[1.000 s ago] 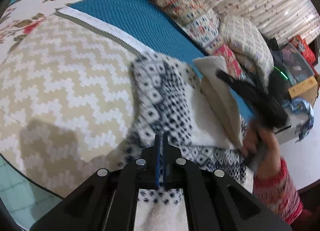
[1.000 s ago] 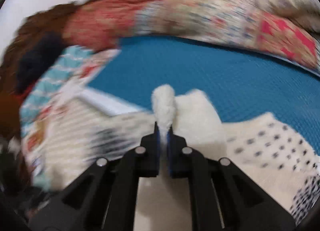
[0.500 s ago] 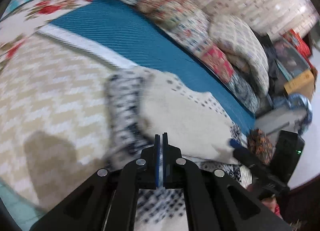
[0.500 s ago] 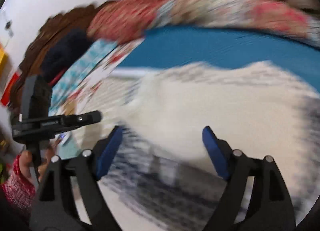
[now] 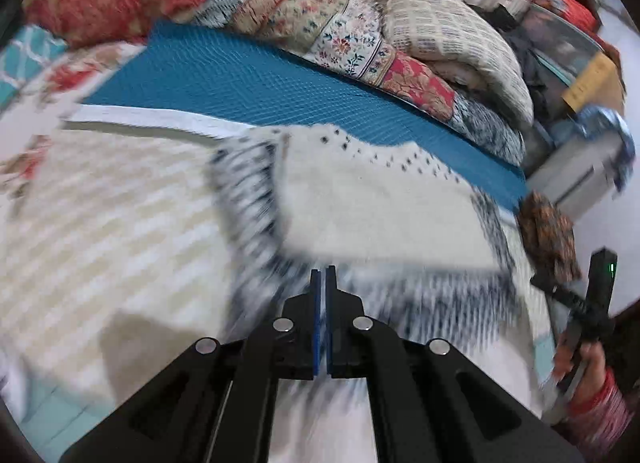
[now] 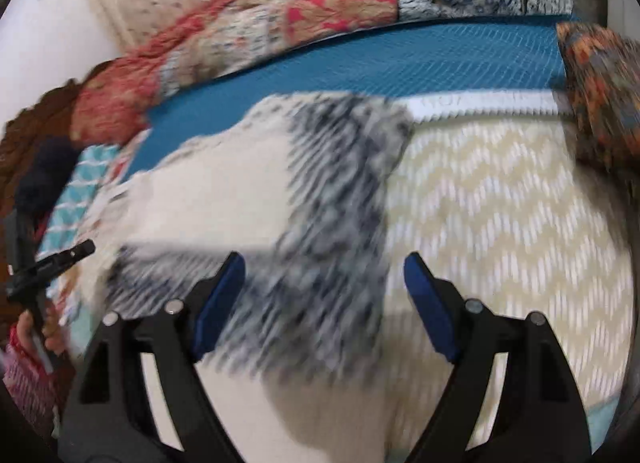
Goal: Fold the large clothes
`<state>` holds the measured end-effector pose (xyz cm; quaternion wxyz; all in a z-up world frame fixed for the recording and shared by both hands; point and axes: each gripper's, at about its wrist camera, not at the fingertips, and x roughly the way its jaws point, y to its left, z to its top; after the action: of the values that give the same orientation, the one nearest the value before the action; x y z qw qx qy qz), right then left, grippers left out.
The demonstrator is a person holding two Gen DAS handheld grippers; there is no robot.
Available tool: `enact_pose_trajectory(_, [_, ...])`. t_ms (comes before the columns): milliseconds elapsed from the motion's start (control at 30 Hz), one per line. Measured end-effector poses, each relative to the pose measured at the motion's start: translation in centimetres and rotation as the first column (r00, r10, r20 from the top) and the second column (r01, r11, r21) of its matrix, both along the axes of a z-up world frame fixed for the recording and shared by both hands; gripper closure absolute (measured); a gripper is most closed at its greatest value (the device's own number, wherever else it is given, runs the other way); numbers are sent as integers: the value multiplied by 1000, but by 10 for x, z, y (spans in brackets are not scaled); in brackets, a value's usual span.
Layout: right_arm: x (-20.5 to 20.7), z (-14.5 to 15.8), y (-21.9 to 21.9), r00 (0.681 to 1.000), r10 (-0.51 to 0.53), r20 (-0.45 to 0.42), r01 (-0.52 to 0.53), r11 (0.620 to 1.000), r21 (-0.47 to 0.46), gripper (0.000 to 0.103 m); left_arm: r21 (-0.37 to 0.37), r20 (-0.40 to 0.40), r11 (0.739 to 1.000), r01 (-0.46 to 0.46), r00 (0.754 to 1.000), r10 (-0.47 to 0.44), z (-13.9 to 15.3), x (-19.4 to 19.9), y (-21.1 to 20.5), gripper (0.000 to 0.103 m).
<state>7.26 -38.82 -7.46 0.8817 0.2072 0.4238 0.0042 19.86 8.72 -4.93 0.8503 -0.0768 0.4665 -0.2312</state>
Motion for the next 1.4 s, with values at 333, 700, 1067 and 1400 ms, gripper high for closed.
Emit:
enact_pose_trajectory(333, [-182, -28, 7, 999, 21, -46, -12, 980, 198, 25, -134, -282, 987, -85, 958, 44, -58, -141, 85, 2])
enact_pose_trajectory(700, [-239, -57, 45, 988, 113, -106, -68, 931, 359, 88, -275, -396, 942, -190, 916, 69, -115, -181, 79, 2])
enact_pose_trajectory(1067, [-257, -25, 29, 997, 80, -17, -59, 851, 521, 93, -384, -336, 912, -144, 942, 7, -63, -205, 80, -1])
enact_pose_trajectory(1400, [-218, 1, 19, 993, 46, 107, -102, 788, 607, 93, -161, -270, 974, -162, 956, 114, -38, -176, 87, -1])
